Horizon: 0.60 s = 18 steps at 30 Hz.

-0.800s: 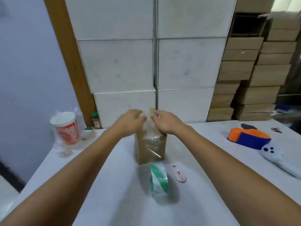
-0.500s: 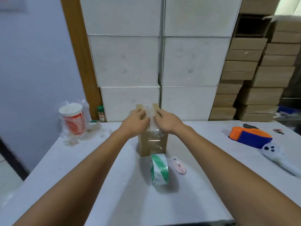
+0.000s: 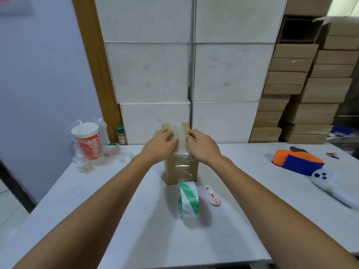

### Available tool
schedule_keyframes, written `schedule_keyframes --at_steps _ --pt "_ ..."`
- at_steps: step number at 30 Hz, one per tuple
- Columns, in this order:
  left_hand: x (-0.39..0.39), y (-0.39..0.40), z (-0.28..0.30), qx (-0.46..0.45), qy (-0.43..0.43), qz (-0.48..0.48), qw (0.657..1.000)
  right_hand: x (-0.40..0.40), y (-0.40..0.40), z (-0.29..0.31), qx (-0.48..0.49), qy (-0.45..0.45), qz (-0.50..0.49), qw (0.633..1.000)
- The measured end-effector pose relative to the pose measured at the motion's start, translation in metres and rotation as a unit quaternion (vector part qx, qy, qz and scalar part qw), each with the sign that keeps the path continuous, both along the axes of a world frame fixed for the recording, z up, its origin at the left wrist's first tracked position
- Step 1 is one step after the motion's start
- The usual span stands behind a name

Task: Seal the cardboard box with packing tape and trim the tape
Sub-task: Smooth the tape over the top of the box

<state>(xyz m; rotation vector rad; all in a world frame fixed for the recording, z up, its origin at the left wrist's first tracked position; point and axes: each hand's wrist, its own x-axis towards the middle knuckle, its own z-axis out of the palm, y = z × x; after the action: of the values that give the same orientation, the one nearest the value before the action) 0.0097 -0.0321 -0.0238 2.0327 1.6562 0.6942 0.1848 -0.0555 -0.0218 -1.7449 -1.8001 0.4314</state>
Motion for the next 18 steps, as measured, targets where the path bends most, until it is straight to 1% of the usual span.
schedule_keyframes --at_steps 4,7,9,11,15,17,18 --pt "0.0 -0.001 0.001 0.0 0.003 0.003 1.0 0.006 -0.027 -0.009 0.037 0.038 0.003 0.999" --pt "-0.001 0.0 -0.001 0.004 0.0 0.006 1.0 0.014 -0.049 -0.028 0.06 0.067 -0.021 0.996" --pt "0.001 0.0 -0.002 0.006 -0.001 0.005 1.0 0.022 -0.065 -0.045 0.065 0.069 -0.039 0.995" --pt "0.002 0.001 -0.002 0.007 -0.005 0.006 1.0 0.032 -0.082 -0.062 0.053 0.031 -0.049 0.997" --pt "0.002 0.004 -0.004 0.007 -0.026 0.005 1.0 0.046 -0.113 -0.092 0.016 -0.088 -0.075 0.993" --pt "0.003 0.004 -0.005 0.008 -0.039 0.003 0.999 0.046 -0.122 -0.103 0.004 -0.122 -0.075 0.99" --pt "0.003 0.002 -0.005 0.012 -0.049 0.003 0.999 0.046 -0.124 -0.107 0.005 -0.126 -0.07 0.99"
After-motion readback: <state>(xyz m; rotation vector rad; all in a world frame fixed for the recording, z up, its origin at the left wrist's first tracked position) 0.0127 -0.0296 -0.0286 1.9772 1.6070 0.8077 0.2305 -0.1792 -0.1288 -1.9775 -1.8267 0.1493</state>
